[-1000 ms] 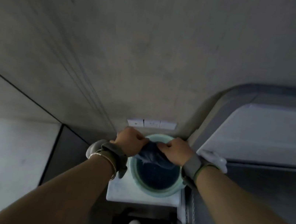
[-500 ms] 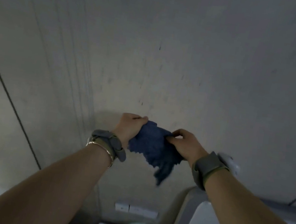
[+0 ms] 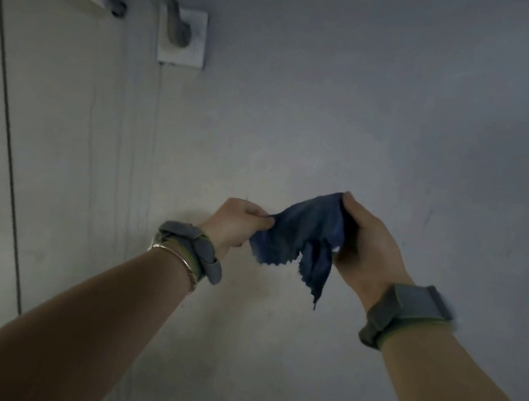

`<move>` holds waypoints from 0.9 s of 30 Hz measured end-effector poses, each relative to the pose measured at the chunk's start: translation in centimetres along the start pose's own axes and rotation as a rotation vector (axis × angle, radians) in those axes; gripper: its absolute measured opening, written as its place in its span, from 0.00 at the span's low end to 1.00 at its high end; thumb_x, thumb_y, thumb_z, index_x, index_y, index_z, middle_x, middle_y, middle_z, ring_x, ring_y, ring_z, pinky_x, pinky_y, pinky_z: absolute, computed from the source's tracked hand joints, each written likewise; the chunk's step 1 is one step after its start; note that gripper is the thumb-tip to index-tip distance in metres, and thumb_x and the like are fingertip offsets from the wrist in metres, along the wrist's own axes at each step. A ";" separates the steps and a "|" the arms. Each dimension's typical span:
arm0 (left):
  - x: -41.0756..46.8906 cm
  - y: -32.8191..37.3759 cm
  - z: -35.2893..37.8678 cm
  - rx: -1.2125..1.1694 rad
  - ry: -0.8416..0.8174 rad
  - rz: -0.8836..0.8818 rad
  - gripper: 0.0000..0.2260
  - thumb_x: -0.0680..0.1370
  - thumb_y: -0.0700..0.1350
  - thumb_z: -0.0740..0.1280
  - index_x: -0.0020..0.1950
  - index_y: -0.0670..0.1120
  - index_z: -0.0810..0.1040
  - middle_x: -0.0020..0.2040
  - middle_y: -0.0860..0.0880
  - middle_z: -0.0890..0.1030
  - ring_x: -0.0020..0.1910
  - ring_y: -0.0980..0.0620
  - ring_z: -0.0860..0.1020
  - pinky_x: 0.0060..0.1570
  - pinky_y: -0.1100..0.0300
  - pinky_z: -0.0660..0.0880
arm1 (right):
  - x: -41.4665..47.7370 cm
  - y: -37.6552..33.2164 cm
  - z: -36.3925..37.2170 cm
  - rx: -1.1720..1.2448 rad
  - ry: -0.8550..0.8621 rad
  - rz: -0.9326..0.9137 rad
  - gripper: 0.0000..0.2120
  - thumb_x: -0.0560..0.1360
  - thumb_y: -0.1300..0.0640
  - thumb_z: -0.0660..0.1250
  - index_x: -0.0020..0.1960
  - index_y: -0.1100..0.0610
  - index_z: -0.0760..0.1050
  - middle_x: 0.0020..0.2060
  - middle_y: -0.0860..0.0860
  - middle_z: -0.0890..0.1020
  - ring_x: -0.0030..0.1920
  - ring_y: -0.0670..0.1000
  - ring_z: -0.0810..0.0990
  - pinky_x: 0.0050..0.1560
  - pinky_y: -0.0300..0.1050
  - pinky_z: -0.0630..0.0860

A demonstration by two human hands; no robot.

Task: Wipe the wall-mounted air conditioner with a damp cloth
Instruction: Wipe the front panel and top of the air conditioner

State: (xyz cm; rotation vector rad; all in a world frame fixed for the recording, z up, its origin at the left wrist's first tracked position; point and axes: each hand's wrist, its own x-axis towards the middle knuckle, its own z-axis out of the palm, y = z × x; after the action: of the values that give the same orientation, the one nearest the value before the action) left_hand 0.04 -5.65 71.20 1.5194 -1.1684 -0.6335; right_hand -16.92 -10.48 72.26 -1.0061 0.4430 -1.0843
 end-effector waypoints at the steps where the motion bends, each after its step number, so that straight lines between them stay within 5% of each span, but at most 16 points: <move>1: 0.0 1.1 0.0 0.050 0.004 0.034 0.04 0.77 0.43 0.65 0.47 0.44 0.79 0.39 0.48 0.77 0.35 0.56 0.72 0.31 0.65 0.67 | -0.1 -0.8 1.0 -0.012 -0.023 -0.051 0.11 0.76 0.54 0.62 0.56 0.58 0.76 0.55 0.54 0.80 0.62 0.54 0.75 0.56 0.49 0.75; 4: 0.0 5.0 -0.4 0.127 0.032 0.140 0.07 0.78 0.44 0.63 0.44 0.43 0.77 0.35 0.48 0.76 0.32 0.55 0.71 0.30 0.64 0.67 | -0.4 -3.1 3.9 -0.237 -0.073 -0.246 0.11 0.76 0.57 0.63 0.57 0.53 0.75 0.53 0.49 0.81 0.57 0.50 0.77 0.53 0.48 0.75; 6: 0.2 7.3 -0.7 0.092 0.019 0.178 0.08 0.79 0.43 0.61 0.43 0.42 0.76 0.41 0.42 0.78 0.38 0.48 0.74 0.39 0.59 0.70 | -0.2 -4.4 5.6 -0.411 -0.066 -0.365 0.18 0.76 0.58 0.63 0.65 0.53 0.69 0.55 0.48 0.79 0.53 0.47 0.78 0.48 0.40 0.75; 9: 0.1 10.5 -1.0 -0.029 -0.015 0.239 0.08 0.79 0.41 0.59 0.44 0.41 0.76 0.43 0.41 0.78 0.42 0.46 0.76 0.45 0.54 0.73 | 0.2 -5.6 8.1 -0.705 -0.038 -0.559 0.12 0.79 0.58 0.57 0.62 0.57 0.68 0.59 0.54 0.76 0.53 0.52 0.77 0.53 0.45 0.75; 15: 0.1 15.8 -3.4 -0.279 -0.127 0.374 0.10 0.81 0.43 0.57 0.54 0.42 0.76 0.41 0.48 0.79 0.40 0.51 0.77 0.37 0.59 0.75 | 1.2 -10.1 12.4 -1.110 0.084 -0.943 0.10 0.78 0.63 0.54 0.57 0.63 0.71 0.57 0.60 0.75 0.51 0.55 0.75 0.51 0.42 0.69; 19: 1.3 19.0 -7.3 -0.166 -0.121 0.491 0.08 0.80 0.47 0.60 0.47 0.48 0.77 0.44 0.50 0.82 0.43 0.52 0.80 0.44 0.56 0.73 | 1.9 -13.6 16.1 -1.130 0.178 -1.130 0.11 0.76 0.64 0.57 0.58 0.65 0.64 0.49 0.62 0.78 0.46 0.60 0.77 0.45 0.50 0.73; 22: 2.7 21.2 -10.3 -0.093 0.003 0.526 0.06 0.78 0.48 0.62 0.49 0.49 0.77 0.44 0.51 0.82 0.43 0.54 0.80 0.45 0.57 0.74 | 2.6 -16.2 17.8 -1.161 0.252 -1.212 0.13 0.76 0.64 0.57 0.60 0.64 0.64 0.52 0.64 0.78 0.50 0.62 0.77 0.52 0.59 0.74; 27: 5.3 23.5 -16.0 0.003 0.257 0.652 0.05 0.78 0.46 0.63 0.47 0.47 0.77 0.43 0.49 0.80 0.37 0.56 0.77 0.36 0.62 0.71 | 6.3 -21.1 21.0 -1.186 0.443 -1.430 0.16 0.76 0.65 0.57 0.64 0.61 0.69 0.62 0.63 0.71 0.56 0.62 0.73 0.58 0.53 0.70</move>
State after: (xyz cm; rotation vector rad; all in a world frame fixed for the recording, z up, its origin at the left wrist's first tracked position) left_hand 7.77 -2.71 98.91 1.0835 -1.3588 0.0032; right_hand -9.72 -8.72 101.79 -2.2887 0.7745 -2.4633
